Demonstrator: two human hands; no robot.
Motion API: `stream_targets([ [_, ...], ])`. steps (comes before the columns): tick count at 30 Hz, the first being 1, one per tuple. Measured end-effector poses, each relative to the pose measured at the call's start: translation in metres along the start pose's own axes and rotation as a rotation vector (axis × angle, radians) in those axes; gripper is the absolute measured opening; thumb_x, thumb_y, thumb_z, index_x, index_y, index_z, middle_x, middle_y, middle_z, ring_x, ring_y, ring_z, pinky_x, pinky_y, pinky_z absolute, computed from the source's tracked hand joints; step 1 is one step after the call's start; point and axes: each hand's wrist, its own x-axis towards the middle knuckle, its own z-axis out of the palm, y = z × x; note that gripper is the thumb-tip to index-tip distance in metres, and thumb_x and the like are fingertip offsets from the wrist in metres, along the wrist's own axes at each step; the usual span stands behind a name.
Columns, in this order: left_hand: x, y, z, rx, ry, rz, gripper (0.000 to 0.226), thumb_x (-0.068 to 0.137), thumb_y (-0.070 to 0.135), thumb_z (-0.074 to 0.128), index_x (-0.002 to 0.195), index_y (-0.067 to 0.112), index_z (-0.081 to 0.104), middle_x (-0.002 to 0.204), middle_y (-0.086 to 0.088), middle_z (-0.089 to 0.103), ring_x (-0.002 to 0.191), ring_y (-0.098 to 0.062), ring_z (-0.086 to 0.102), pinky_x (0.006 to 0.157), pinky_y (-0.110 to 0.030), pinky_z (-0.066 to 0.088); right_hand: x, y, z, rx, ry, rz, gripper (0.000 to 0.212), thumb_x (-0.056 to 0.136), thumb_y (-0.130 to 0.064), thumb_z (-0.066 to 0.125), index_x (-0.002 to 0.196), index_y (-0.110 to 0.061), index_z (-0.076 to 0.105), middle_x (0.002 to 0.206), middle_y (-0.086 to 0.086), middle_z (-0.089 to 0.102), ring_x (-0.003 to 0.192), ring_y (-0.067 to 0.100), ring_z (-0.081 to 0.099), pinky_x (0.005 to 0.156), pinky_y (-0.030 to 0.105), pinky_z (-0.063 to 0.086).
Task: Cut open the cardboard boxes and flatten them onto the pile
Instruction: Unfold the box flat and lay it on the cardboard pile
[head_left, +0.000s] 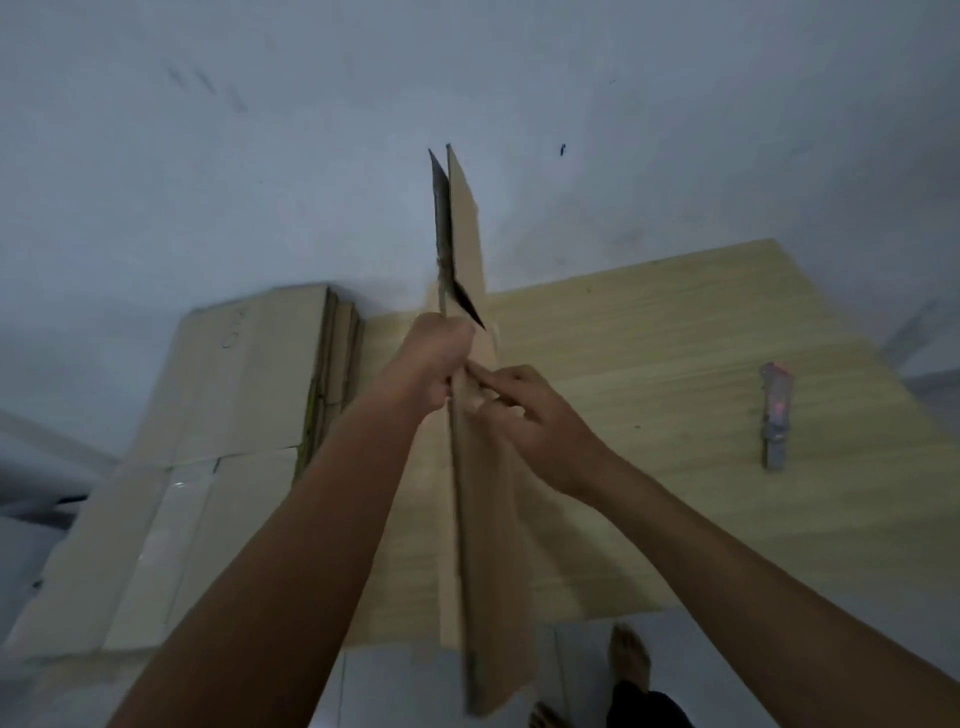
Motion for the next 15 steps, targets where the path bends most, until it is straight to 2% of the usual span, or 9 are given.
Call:
stream_targets([
  [2,-0.015,-0.006,-0.032,-0.069,-0.006,0.018,0.012,0.099,0.008,0.052,0.094,0.008,0.064,0.092,-0.016,0.067,0.081,-0.026,0.065,0.07,-0.034,0.058,-0.003,0.005,0.008,0.129,0.062,0.039,0.049,0.089,-0.051,0.055,0.131,-0.028,0.067,0.128,-0.011,0.064,0.117,0.002,0.059,0.104,0.023,0.044],
  [4,-0.034,-0.013,-0.063,-0.114,-0.018,0.059,0.011,0.098,0.01,0.058,0.103,0.006,0.067,0.095,-0.015,0.073,0.079,-0.025,0.07,0.069,-0.033,0.06,-0.003,0.019,0.015,0.063,0.186,0.112,0.042,0.098,-0.046,0.055,0.134,-0.026,0.065,0.134,-0.007,0.063,0.118,0.006,0.058,0.104,0.028,0.045],
  [6,-0.052,-0.02,-0.089,-0.167,-0.027,0.092,0.014,0.098,0.012,0.06,0.107,0.006,0.069,0.096,-0.014,0.076,0.077,-0.024,0.073,0.067,-0.032,0.061,-0.005,0.035,0.022,-0.003,0.218,0.226,0.047,0.101,-0.042,0.055,0.145,-0.026,0.053,0.145,0.0,0.053,0.123,0.011,0.054,0.102,0.028,0.042],
  [9,-0.074,-0.034,-0.123,-0.288,-0.036,0.093,0.02,0.097,0.017,0.06,0.11,0.006,0.07,0.098,-0.013,0.077,0.081,-0.025,0.074,0.07,-0.034,0.061,-0.013,0.048,0.033,0.152,0.205,0.411,0.07,0.097,-0.055,0.055,0.157,-0.025,0.033,0.157,0.001,0.039,0.138,0.021,0.044,0.108,0.035,0.035],
  [12,-0.092,-0.051,-0.151,-0.457,-0.018,0.042,0.025,0.095,0.02,0.059,0.11,0.005,0.072,0.099,-0.012,0.076,0.081,-0.025,0.074,0.069,-0.033,0.062,-0.015,0.054,0.042,0.3,0.112,0.473,0.095,0.076,-0.082,0.058,0.15,-0.025,0.043,0.15,-0.003,0.05,0.129,0.018,0.049,0.108,0.039,0.036],
  [13,-0.095,-0.057,-0.159,-0.486,-0.007,0.036,0.026,0.095,0.021,0.058,0.109,0.006,0.073,0.1,-0.012,0.076,0.082,-0.025,0.074,0.071,-0.034,0.062,-0.016,0.056,0.047,0.348,0.087,0.496,0.097,0.07,-0.086,0.059,0.146,-0.026,0.048,0.144,-0.004,0.055,0.126,0.018,0.052,0.107,0.042,0.039],
  [14,-0.098,-0.062,-0.167,-0.505,0.004,0.039,0.026,0.095,0.022,0.057,0.109,0.007,0.073,0.101,-0.012,0.076,0.084,-0.025,0.074,0.074,-0.035,0.062,-0.016,0.055,0.051,0.379,0.073,0.511,0.085,0.074,-0.081,0.062,0.137,-0.025,0.056,0.134,-0.005,0.061,0.119,0.018,0.057,0.101,0.042,0.044],
  [15,-0.099,-0.068,-0.177,-0.51,0.023,0.047,0.027,0.095,0.023,0.057,0.11,0.007,0.073,0.102,-0.011,0.076,0.086,-0.026,0.074,0.077,-0.037,0.061,-0.015,0.052,0.055,0.396,0.067,0.511,0.062,0.081,-0.071,0.064,0.122,-0.024,0.064,0.121,-0.005,0.066,0.108,0.016,0.061,0.091,0.039,0.048],
])
